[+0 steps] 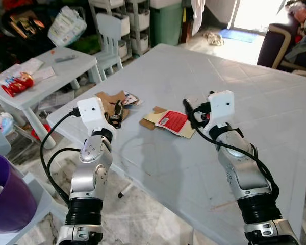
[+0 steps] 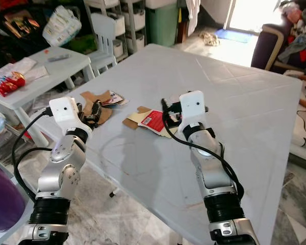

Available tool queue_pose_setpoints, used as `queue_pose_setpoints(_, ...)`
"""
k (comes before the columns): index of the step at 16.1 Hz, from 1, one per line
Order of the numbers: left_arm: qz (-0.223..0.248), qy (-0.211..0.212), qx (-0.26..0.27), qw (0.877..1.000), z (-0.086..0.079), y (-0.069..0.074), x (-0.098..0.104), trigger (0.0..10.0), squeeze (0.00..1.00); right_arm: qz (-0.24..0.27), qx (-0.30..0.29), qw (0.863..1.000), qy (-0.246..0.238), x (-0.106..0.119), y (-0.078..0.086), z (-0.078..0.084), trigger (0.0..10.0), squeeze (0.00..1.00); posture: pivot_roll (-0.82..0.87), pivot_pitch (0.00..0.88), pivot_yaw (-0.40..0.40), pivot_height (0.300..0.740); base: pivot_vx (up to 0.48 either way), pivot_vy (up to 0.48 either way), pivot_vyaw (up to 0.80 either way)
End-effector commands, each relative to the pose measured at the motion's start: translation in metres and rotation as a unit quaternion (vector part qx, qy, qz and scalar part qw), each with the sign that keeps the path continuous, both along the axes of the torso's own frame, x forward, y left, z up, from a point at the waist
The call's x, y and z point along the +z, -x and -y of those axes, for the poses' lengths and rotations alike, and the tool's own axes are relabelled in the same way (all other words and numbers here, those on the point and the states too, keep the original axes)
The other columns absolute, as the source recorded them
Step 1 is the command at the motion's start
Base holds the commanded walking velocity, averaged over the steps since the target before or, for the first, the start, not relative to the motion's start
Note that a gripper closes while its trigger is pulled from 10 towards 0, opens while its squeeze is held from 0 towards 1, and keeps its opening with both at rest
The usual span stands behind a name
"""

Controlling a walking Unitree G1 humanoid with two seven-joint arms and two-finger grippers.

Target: Picking trash to rubbish bin

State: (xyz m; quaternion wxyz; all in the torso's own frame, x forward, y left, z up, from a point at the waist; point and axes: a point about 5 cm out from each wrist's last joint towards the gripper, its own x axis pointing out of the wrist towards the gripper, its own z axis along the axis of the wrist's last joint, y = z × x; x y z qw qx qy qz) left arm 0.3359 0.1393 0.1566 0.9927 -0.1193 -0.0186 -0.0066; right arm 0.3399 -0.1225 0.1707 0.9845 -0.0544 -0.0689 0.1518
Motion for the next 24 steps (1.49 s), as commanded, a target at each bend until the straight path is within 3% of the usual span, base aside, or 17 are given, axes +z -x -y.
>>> queue_pose_setpoints(1,-0.019,-0.017,0.003,1.0,-0.002,-0.001,-0.003,10.0,0.0,-0.011,0.053,0.998,0.009,0.003,-0.003,-0.008,10.0,0.0,0.03,0.062,0.021,0.74,0.0,0.0,0.0)
queue_pose_setpoints(5,-0.058,-0.035,-0.019,0.998,-0.007,0.014,-0.021,10.0,0.0,-0.051,0.095,0.992,0.067,-0.008,-0.019,-0.012,10.0,0.0,0.06,0.06,0.016,0.74,0.0,0.0,0.0)
queue_pose_setpoints(6,-0.063,-0.037,-0.028,0.997,-0.007,0.021,-0.025,10.0,0.0,-0.06,0.092,0.992,0.062,-0.009,-0.025,-0.013,10.0,0.0,0.08,0.061,0.013,0.74,0.0,0.0,0.0)
queue_pose_setpoints(9,-0.096,-0.048,-0.046,0.993,-0.004,0.051,-0.042,10.0,0.0,-0.067,0.097,0.987,0.113,-0.01,-0.04,-0.028,10.0,0.0,0.13,0.062,0.011,0.74,0.0,0.0,0.0)
queue_pose_setpoints(13,-0.107,-0.052,-0.063,0.991,-0.004,0.075,-0.045,10.0,0.0,-0.075,0.083,0.977,0.179,-0.016,-0.05,-0.036,10.0,0.0,0.18,0.063,0.009,0.74,0.0,0.0,0.0)
queue_pose_setpoints(16,-0.09,-0.056,-0.11,0.988,0.001,0.077,-0.035,10.0,0.0,-0.146,0.076,0.957,0.239,-0.043,-0.047,-0.022,10.0,0.0,0.18,0.062,0.013,0.74,0.0,0.0,0.0)
queue_pose_setpoints(19,-0.08,-0.045,-0.161,0.983,0.009,0.076,-0.027,10.0,0.0,-0.179,0.055,0.956,0.225,-0.053,-0.045,-0.007,10.0,0.0,0.18,0.065,0.021,0.74,0.0,0.0,0.0)
queue_pose_setpoints(21,-0.086,-0.038,-0.226,0.97,0.022,0.078,-0.024,10.0,0.0,-0.21,0.049,0.952,0.217,-0.062,-0.042,0.002,10.0,0.0,0.17,0.064,0.028,0.74,0.0,0.0,0.0)
queue_pose_setpoints(23,-0.085,-0.055,-0.249,0.963,0.026,0.079,-0.024,10.0,0.0,-0.236,0.081,0.944,0.216,-0.073,-0.035,-0.002,10.0,0.0,0.17,0.062,0.03,0.74,0.0,0.0,0.0)
queue_pose_setpoints(24,-0.086,-0.054,-0.246,0.964,0.026,0.078,-0.025,10.0,0.0,-0.251,0.098,0.94,0.21,-0.079,-0.031,-0.004,7.5,0.0,0.17,0.062,0.03,0.74,0.0,0.0,0.0)
